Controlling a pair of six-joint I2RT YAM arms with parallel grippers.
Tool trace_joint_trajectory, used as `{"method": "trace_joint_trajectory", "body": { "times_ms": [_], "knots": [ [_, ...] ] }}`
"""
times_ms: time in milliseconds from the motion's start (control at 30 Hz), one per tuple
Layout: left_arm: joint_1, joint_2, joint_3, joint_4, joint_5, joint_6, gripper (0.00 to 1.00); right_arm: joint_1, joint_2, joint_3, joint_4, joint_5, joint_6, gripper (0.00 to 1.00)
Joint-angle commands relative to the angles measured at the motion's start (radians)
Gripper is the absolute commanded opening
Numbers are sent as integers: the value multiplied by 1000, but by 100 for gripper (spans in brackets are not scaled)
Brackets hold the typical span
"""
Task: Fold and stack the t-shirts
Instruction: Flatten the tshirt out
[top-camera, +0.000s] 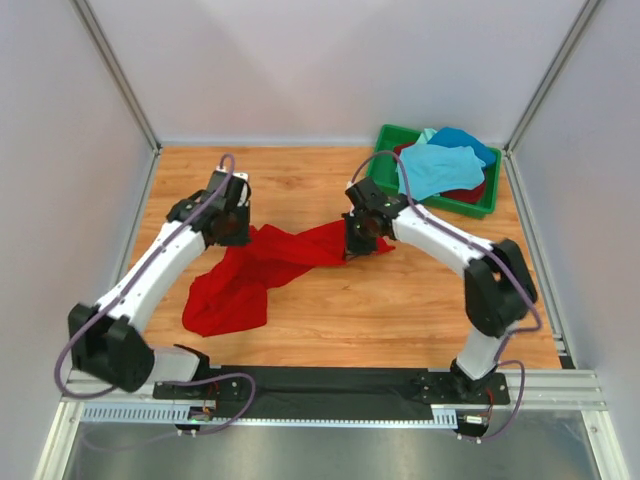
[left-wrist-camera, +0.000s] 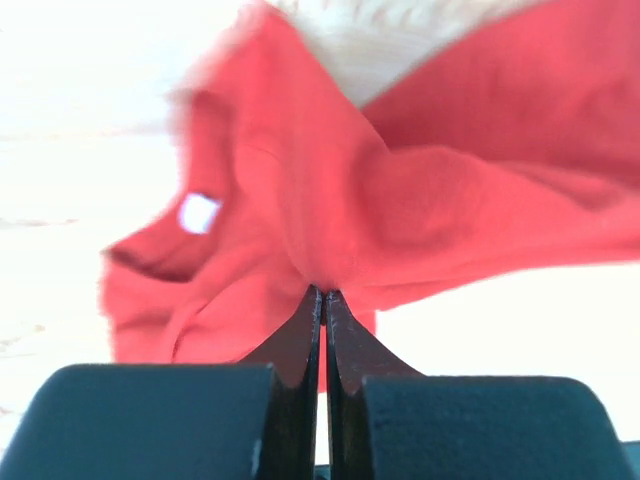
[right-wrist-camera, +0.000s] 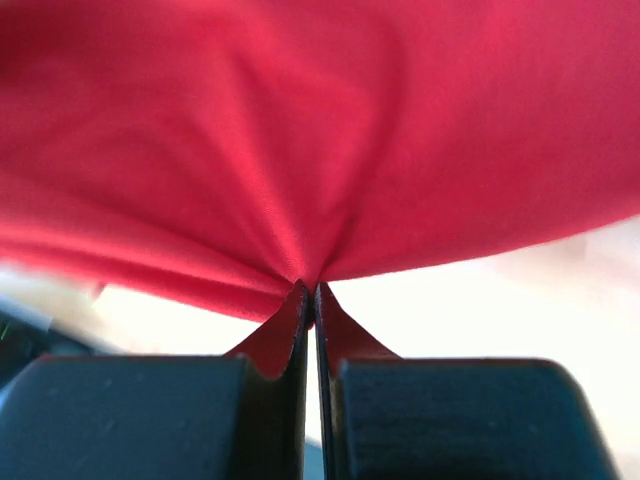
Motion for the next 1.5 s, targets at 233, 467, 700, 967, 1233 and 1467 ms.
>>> {"method": "trace_joint_trajectory", "body": {
  "times_ms": [233,467,700,967,1233,1467],
  "knots": [
    [2,-493,136,-161,32,120,0,265,-632,-86,-244,208,133,0],
    [-57,-511,359,-253,-81,160,0,333,-761,28,-393,392,263,0],
    [-87,-364,655,-278,-204,174,0,330,-729,234,-533,512,151,0],
    [-147,-394,770,-272,-154,203,0,330,-921,176,-479,377,110,0],
    [-153,-551,787,-215,-23,232,0,332,-1060,128,-498,227,191,1],
    [-153,-496,787,-207,-8,235,0,333,-956,131,-487,366,222,0]
  ]
}}
